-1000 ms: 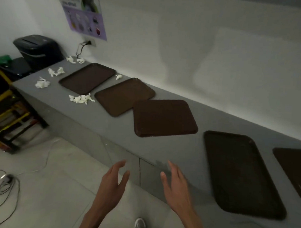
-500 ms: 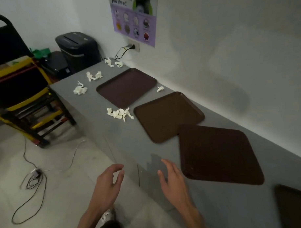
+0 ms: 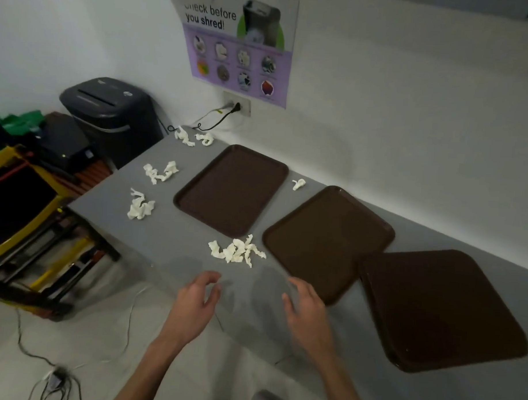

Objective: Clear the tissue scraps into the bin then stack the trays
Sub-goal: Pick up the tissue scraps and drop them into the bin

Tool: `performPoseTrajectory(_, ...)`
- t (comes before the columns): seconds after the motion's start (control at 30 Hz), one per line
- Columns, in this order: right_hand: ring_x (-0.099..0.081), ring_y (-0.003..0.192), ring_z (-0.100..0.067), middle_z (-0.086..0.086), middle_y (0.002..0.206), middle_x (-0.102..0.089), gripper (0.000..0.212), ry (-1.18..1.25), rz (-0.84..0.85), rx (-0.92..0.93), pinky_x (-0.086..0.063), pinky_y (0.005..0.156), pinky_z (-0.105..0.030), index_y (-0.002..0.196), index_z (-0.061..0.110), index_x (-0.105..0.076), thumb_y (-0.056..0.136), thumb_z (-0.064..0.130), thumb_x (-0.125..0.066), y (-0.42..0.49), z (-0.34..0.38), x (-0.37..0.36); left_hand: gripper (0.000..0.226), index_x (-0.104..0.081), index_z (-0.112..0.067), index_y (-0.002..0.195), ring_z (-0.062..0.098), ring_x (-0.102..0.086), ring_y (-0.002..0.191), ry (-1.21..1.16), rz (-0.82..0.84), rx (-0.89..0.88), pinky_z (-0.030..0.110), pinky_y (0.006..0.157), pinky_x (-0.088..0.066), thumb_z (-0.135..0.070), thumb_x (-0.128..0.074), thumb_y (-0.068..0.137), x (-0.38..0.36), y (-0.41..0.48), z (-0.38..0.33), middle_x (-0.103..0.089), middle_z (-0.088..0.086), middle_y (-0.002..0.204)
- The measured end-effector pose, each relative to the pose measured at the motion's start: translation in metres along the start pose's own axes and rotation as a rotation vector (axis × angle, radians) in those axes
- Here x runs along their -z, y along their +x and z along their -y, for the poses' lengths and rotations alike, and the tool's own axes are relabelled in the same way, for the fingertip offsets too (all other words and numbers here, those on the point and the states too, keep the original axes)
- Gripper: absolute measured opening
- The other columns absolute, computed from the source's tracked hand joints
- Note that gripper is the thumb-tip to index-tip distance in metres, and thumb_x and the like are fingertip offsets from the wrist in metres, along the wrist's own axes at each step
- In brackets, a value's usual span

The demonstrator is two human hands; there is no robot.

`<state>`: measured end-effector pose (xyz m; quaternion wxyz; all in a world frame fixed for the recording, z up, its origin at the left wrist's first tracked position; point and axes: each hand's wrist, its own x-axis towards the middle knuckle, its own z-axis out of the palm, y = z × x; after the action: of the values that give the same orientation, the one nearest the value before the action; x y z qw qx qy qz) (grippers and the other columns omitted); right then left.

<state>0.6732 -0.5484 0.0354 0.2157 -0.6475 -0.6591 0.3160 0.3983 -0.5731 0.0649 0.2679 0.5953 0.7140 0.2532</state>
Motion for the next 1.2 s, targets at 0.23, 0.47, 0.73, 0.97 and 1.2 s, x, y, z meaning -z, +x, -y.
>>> performPoseTrajectory(0.23,-0.056,0.133,-0.016,0.006,0.146,-0.058,0.037,-0.047,-0.013,-0.018,-0.047,0.112,-0.035,0.141,0.03,-0.058,0.104,0.036,-0.061,0.097,0.017,-0.016,0.029,-0.063,-0.019,0.129,0.024,-0.065,0.116,0.036,0.041,-0.017,0.028,0.1,-0.044,-0.02,-0.062,0.099,0.011,0.123,0.017,-0.066,0.002,0.129)
performPoseTrajectory(0.47,-0.057,0.129,-0.023,0.0,0.143,-0.057,0.034,-0.102,-0.057,-0.046,-0.051,0.107,-0.043,0.139,0.028,-0.056,0.106,0.033,-0.058,0.229,0.04,-0.014,0.043,-0.051,-0.017,0.144,0.032,-0.058,0.123,0.108,0.148,-0.015,0.039,0.109,-0.045,-0.026,-0.058,0.103,-0.001,0.214,0.031,-0.054,0.01,0.14)
performPoseTrajectory(0.73,-0.054,0.134,-0.033,-0.009,0.155,-0.043,0.05,-0.233,-0.055,-0.089,-0.049,0.11,-0.047,0.151,0.019,-0.046,0.103,0.019,-0.062,0.377,0.038,-0.008,0.049,-0.047,-0.014,0.149,0.036,-0.043,0.138,0.294,0.194,-0.082,0.048,0.118,-0.038,-0.029,-0.056,0.103,-0.026,0.28,0.063,-0.049,0.014,0.148)
performPoseTrajectory(0.97,-0.038,0.149,-0.04,-0.021,0.165,-0.032,0.056,-0.411,0.074,-0.155,-0.034,0.124,-0.045,0.157,0.008,-0.044,0.102,0.003,-0.057,0.453,0.002,-0.009,0.052,-0.049,-0.017,0.15,0.036,-0.037,0.145,0.398,0.223,-0.131,0.047,0.121,-0.036,-0.034,-0.056,0.102,-0.04,0.288,0.081,-0.041,0.013,0.155)
performPoseTrajectory(1.2,-0.069,0.111,-0.043,-0.026,0.116,-0.071,0.02,-0.574,-0.019,-0.073,-0.053,0.097,-0.048,0.112,-0.005,-0.07,0.104,0.002,-0.053,0.432,0.001,-0.036,0.052,-0.05,-0.017,0.148,0.039,-0.036,0.146,0.388,0.221,-0.12,0.05,0.119,-0.037,-0.034,-0.058,0.1,-0.041,0.289,0.085,-0.041,0.013,0.155)
